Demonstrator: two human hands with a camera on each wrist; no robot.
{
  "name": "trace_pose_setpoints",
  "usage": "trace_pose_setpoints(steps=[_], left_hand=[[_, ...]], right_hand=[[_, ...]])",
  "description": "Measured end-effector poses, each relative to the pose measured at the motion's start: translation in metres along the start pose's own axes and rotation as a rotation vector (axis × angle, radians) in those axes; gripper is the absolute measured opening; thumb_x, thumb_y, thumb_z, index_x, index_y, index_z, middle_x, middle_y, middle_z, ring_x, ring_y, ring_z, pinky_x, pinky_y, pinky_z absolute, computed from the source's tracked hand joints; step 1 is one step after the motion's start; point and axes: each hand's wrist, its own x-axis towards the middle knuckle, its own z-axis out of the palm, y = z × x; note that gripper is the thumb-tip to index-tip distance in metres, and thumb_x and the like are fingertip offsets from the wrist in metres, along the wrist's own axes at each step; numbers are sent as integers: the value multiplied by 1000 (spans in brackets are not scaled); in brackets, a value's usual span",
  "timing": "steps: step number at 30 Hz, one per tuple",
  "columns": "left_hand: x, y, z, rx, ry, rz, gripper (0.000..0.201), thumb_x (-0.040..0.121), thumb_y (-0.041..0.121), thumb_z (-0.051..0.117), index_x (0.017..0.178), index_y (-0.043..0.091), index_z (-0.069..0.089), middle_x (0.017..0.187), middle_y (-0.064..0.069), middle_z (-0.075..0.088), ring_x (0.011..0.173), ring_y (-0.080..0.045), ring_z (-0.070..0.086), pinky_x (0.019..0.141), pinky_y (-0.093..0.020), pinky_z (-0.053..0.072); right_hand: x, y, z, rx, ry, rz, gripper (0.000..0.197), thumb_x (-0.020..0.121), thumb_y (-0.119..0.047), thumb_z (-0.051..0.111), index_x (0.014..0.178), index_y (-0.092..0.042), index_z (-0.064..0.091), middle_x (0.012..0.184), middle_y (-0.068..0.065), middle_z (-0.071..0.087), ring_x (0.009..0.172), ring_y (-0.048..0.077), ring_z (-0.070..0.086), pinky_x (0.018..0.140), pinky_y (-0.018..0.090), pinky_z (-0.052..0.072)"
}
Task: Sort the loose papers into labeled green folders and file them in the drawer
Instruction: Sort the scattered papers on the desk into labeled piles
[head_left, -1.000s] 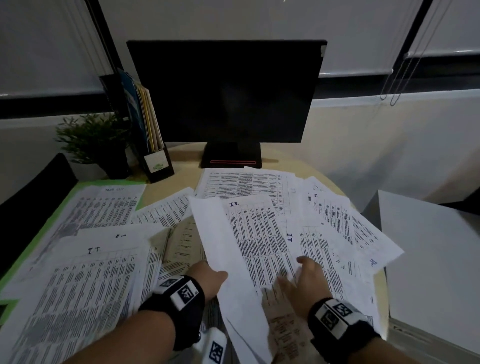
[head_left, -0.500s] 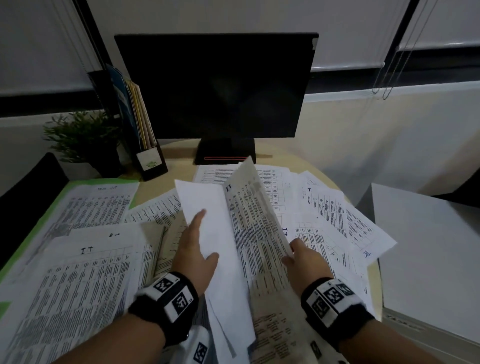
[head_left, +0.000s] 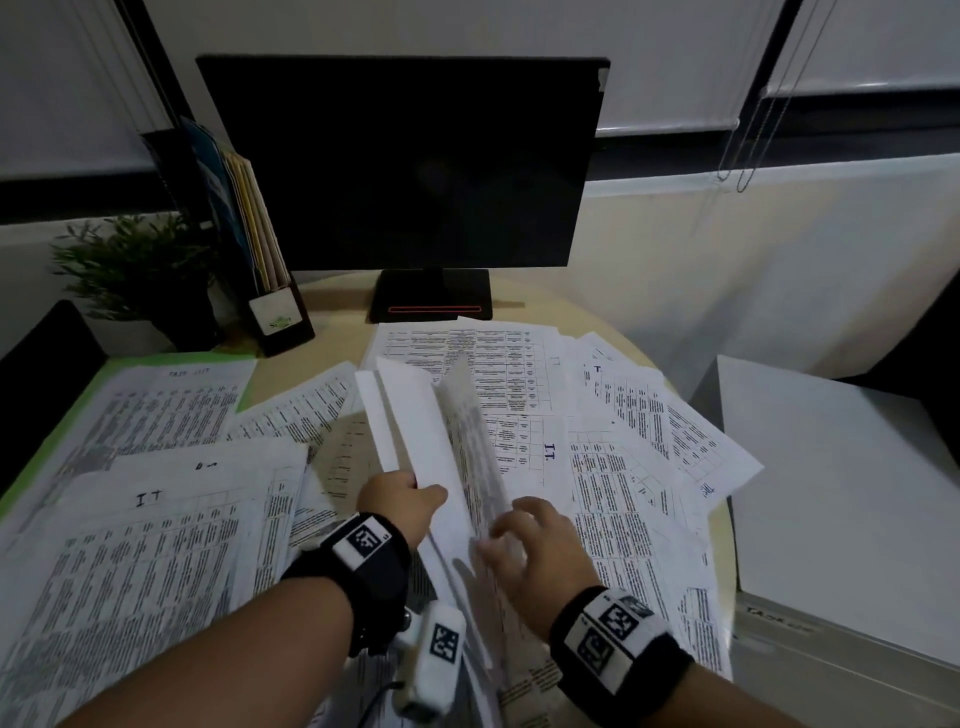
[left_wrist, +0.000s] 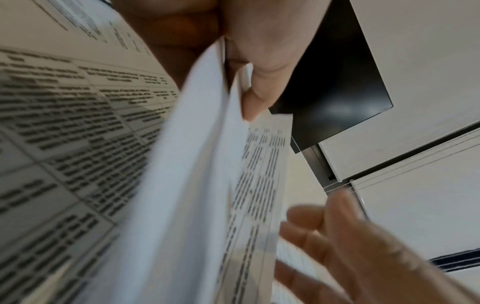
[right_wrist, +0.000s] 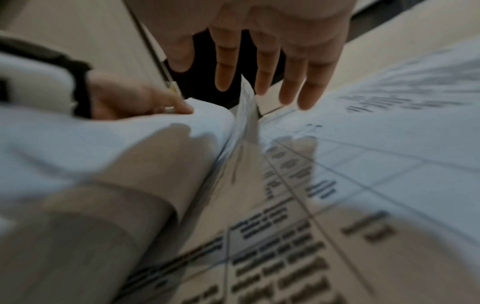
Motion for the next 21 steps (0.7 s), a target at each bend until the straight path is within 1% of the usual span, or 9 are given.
trace_pose_setpoints(steps=[3, 6, 8, 11, 14, 16, 18, 19, 21], left_hand=[[0, -6, -6, -74, 2, 0, 27, 77, 21, 76, 70, 6, 55, 69, -10, 52, 63, -18, 49, 58, -28, 42], [-2, -8, -10, -58, 55, 22, 29, 76, 14, 75, 75, 10, 47, 73, -7, 51, 67, -20, 48, 58, -28, 39], [-2, -7, -16, -110, 89, 28, 33, 78, 7, 70, 104, 10, 50, 92, -6, 57, 80, -23, 53, 69, -29, 44], [-4, -7, -28, -225, 171, 30, 79, 81, -1, 64, 145, 21, 23, 115, -2, 53, 93, -24, 55, 84, -32, 46], [-6, -5, -42, -194, 166, 82, 93, 85, -4, 56, 149, 39, 4, 121, -3, 47, 92, -25, 53, 75, -28, 43], [-5, -4, -45, -72, 111, 140, 75, 87, -3, 50, 146, 38, 26, 138, -4, 45, 97, -25, 55, 76, -25, 44], [-3, -3, -39, -16, 35, 161, 51, 90, 1, 51, 134, 25, 51, 138, -4, 50, 95, -19, 55, 81, -25, 46], [-5, -1, -35, -58, -4, 142, 43, 90, 9, 57, 131, 21, 55, 135, -3, 53, 98, -17, 55, 86, -26, 47], [-9, 3, -26, -183, -82, 82, 56, 80, 40, 71, 129, 21, 56, 128, 2, 57, 109, -19, 57, 97, -34, 47]], right_hand=[[3, 11, -7, 125, -38, 221, 44, 84, -54, 57, 118, -26, 53, 116, -7, 49, 104, 13, 55, 84, 23, 45], [9, 19, -4, 264, -126, 409, 55, 82, -32, 71, 127, -23, 41, 115, -2, 57, 89, 11, 60, 66, 21, 52], [14, 24, -3, 359, -139, 518, 62, 78, -15, 75, 128, -20, 38, 110, 3, 61, 86, 16, 63, 63, 25, 56], [22, 36, -8, 266, -83, 576, 51, 81, -10, 69, 127, -17, 47, 109, 3, 61, 84, 14, 57, 53, 15, 45], [26, 43, -24, 110, 12, 542, 26, 90, -15, 52, 115, -14, 62, 99, 2, 65, 76, 14, 56, 58, 17, 45], [25, 38, -31, 107, 30, 484, 26, 92, -15, 48, 109, -14, 67, 93, 1, 67, 76, 16, 59, 66, 20, 47], [18, 19, -32, 41, 42, 341, 26, 93, -15, 49, 106, -17, 71, 97, 1, 70, 80, 15, 59, 67, 19, 43], [12, 6, -30, 10, 57, 232, 25, 92, -15, 50, 104, -17, 72, 98, 2, 70, 83, 16, 60, 69, 19, 42], [-2, -18, -20, 7, 46, -28, 24, 90, -19, 53, 102, -18, 74, 100, 4, 69, 90, 21, 63, 78, 22, 46]])
